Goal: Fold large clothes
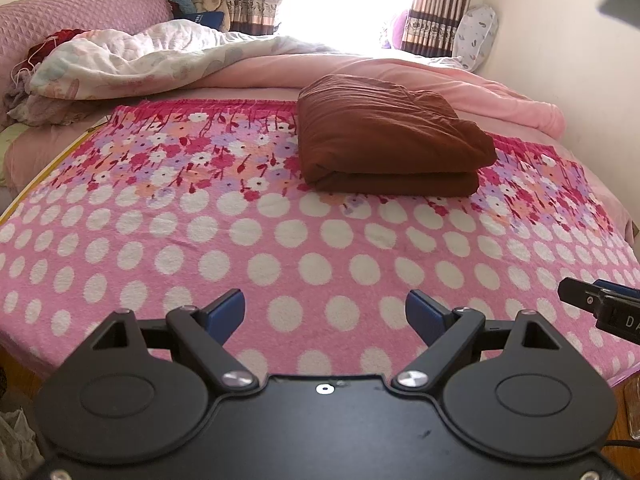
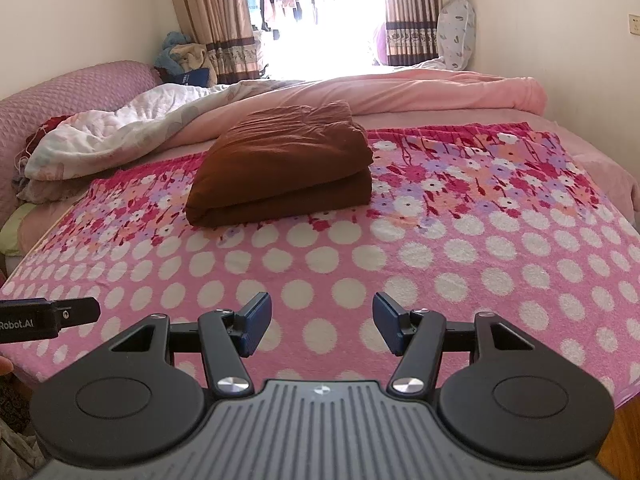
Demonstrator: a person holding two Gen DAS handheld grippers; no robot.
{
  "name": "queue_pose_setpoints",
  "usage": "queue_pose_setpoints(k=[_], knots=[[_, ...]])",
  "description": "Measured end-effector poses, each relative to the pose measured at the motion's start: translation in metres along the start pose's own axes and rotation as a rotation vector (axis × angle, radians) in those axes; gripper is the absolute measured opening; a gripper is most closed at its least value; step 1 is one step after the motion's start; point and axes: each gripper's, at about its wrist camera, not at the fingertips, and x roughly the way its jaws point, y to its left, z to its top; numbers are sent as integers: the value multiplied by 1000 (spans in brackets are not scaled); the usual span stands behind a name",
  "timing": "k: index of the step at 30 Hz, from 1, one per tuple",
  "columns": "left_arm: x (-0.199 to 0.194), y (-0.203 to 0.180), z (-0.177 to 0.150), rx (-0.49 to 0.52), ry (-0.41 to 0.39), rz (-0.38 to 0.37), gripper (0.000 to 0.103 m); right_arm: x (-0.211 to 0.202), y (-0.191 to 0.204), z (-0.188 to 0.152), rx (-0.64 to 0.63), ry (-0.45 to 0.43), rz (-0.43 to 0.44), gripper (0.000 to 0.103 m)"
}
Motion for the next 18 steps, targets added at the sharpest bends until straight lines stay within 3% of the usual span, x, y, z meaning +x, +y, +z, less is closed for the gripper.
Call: queue_pose_setpoints(k=[18], knots=[[2,2,2,-22,35,-84,89,0,-1,-1,0,1,-2,69]])
